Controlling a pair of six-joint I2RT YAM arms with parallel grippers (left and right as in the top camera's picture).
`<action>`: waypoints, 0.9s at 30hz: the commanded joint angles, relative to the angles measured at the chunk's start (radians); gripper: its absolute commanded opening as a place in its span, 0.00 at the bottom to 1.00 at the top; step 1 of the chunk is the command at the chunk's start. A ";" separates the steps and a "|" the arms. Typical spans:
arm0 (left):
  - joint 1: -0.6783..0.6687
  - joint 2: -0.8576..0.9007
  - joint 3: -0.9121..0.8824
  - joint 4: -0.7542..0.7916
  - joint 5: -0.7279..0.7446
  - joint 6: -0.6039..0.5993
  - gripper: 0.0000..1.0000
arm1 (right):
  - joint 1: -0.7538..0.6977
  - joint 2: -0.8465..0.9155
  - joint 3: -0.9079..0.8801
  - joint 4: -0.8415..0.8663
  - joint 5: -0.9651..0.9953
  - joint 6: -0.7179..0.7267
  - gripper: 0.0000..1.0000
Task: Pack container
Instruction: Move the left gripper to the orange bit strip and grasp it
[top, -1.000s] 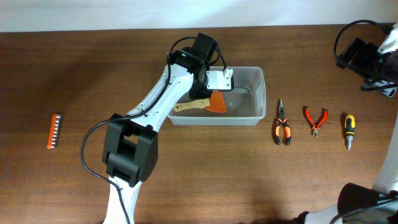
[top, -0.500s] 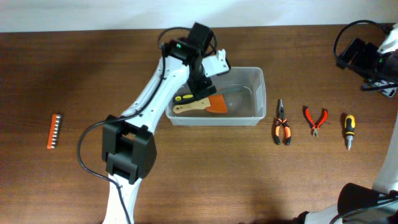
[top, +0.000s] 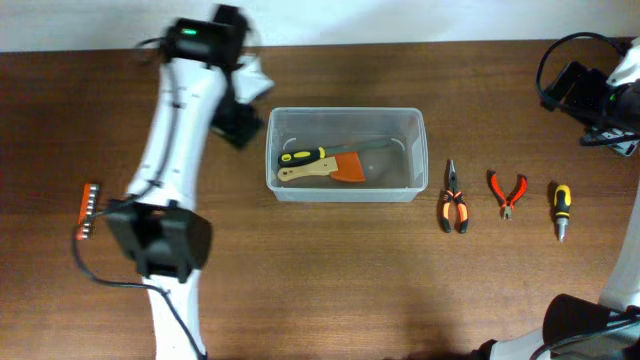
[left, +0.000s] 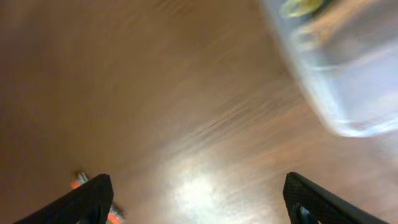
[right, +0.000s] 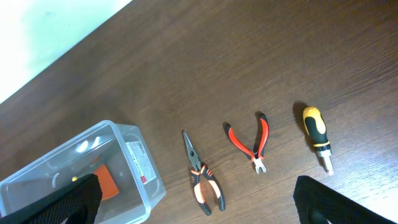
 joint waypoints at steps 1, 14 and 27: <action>0.173 -0.008 -0.075 -0.008 0.031 -0.109 0.89 | 0.001 0.003 -0.005 0.003 0.005 0.004 0.99; 0.607 -0.002 -0.410 0.310 0.070 -0.084 0.82 | 0.001 0.003 -0.005 -0.001 0.005 0.004 0.99; 0.695 0.041 -0.528 0.492 0.063 0.121 0.76 | 0.001 0.003 -0.005 -0.027 0.005 0.004 0.99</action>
